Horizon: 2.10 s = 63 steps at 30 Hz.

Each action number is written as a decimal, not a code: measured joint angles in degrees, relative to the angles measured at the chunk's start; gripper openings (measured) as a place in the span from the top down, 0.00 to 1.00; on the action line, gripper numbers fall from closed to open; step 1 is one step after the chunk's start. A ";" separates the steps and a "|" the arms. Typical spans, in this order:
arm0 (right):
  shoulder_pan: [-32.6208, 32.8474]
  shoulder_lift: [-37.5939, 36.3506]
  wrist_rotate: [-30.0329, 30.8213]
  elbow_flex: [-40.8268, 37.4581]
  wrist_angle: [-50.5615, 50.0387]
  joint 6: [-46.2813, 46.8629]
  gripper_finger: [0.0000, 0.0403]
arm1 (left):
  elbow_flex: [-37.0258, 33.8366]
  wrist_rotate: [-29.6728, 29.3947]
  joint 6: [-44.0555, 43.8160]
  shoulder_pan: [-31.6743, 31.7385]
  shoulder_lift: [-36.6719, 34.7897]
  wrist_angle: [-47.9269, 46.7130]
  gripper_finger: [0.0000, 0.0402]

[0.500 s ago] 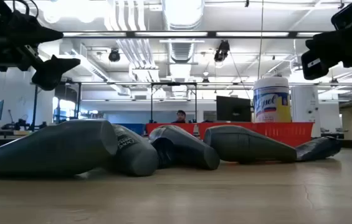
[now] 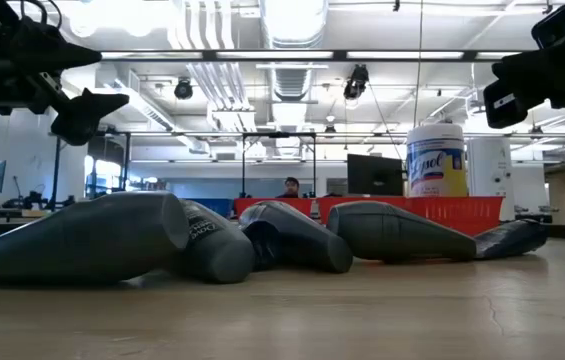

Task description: Pick & Place Travel size toiletries

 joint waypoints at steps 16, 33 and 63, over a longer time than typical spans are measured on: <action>-0.02 0.00 0.00 0.00 0.00 0.00 0.77 | 0.01 0.00 0.00 -0.01 0.00 0.00 0.19; -0.02 0.00 0.00 0.01 0.00 0.00 0.67 | 0.02 0.02 -0.02 0.00 0.00 -0.01 0.19; -0.01 0.00 0.00 0.00 0.00 0.00 0.52 | 0.01 0.00 0.00 -0.02 0.00 0.01 0.19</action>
